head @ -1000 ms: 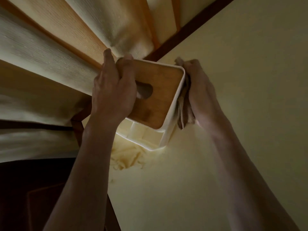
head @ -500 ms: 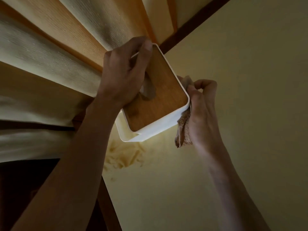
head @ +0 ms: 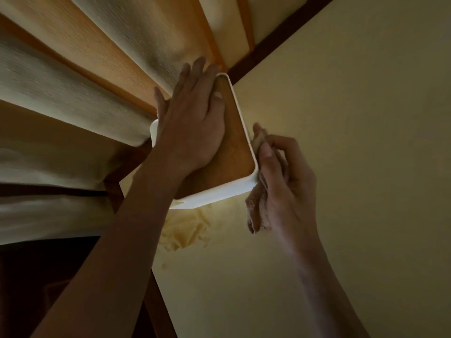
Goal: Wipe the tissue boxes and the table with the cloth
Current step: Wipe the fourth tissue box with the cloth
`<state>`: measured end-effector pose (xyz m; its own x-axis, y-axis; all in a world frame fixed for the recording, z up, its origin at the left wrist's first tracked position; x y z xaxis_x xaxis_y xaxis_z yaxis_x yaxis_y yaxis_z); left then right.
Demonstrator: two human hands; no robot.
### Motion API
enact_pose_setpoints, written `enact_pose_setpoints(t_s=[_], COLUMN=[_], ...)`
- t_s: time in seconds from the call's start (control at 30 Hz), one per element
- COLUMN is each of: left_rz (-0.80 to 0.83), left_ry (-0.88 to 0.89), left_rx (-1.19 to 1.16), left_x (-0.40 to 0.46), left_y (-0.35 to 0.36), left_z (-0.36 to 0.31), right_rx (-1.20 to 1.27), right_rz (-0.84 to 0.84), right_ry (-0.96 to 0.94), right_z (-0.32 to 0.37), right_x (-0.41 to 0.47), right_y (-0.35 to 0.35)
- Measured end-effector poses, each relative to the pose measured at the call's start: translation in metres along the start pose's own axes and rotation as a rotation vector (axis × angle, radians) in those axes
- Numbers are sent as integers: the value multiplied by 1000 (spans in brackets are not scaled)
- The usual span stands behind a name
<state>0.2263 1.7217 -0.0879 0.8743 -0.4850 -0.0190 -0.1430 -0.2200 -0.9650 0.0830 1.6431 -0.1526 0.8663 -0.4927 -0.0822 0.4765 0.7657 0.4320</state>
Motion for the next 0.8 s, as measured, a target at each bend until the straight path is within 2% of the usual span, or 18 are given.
enact_pose_setpoints(t_s=[0.2, 0.47, 0.67, 0.8], left_rz=[-73, -39, -68, -56], left_ry=[-18, 73, 88, 76], left_rx=[52, 80, 95, 115], left_x=[-2, -6, -5, -5], left_y=[7, 5, 7, 9], left_z=[3, 7, 6, 6], right_rx=[-58, -16, -171, -207], right_rz=[-42, 106, 280, 319], right_ry=[18, 144, 188, 195], right_z=[-10, -13, 3, 13], right_x=[-20, -20, 53, 92], right_y=[4, 9, 19, 26])
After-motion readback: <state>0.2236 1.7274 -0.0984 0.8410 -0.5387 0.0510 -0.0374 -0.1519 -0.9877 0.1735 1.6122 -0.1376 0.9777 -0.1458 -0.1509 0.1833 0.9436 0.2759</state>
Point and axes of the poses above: each hand's wrist, its own x-axis towards the middle knuckle, its own y-axis out of the palm, z = x × y, the point moved 1 cm from there along x, towards the middle knuckle
